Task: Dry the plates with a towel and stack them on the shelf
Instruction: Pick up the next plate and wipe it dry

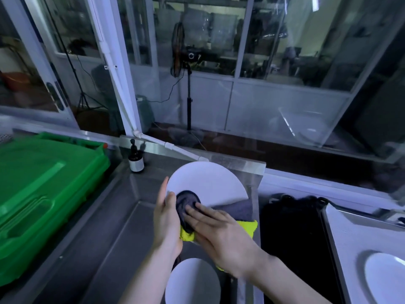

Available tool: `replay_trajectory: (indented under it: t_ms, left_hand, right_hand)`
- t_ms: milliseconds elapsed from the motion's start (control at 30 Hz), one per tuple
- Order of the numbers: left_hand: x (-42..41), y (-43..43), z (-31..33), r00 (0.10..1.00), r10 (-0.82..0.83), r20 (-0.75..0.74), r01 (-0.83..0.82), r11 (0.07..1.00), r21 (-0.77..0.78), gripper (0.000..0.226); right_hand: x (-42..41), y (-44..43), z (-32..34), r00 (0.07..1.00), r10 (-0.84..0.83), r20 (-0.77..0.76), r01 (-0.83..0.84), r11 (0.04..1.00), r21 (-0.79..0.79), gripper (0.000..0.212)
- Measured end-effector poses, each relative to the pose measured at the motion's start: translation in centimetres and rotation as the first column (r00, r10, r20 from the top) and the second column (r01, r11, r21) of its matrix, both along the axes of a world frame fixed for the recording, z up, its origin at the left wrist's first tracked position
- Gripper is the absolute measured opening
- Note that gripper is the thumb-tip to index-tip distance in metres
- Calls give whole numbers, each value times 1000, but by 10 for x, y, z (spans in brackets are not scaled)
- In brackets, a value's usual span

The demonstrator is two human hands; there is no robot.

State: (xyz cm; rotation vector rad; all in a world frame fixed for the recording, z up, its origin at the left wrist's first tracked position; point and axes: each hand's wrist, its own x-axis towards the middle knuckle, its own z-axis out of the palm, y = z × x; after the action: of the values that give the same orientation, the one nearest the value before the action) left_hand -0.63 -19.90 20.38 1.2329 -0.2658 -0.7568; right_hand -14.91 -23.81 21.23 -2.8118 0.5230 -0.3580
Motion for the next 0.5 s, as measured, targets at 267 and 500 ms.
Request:
replay_trajectory:
  t_ms: [267, 500]
  left_hand:
    - [0, 11, -8, 999, -11, 40, 10, 999, 30, 39]
    - [29, 11, 3, 999, -15, -42, 15, 1000, -14, 35]
  right_hand:
    - [52, -64, 1, 947, -301, -116, 294, 953, -74, 55]
    - [31, -34, 20, 1000, 12, 7, -11, 981, -194, 43]
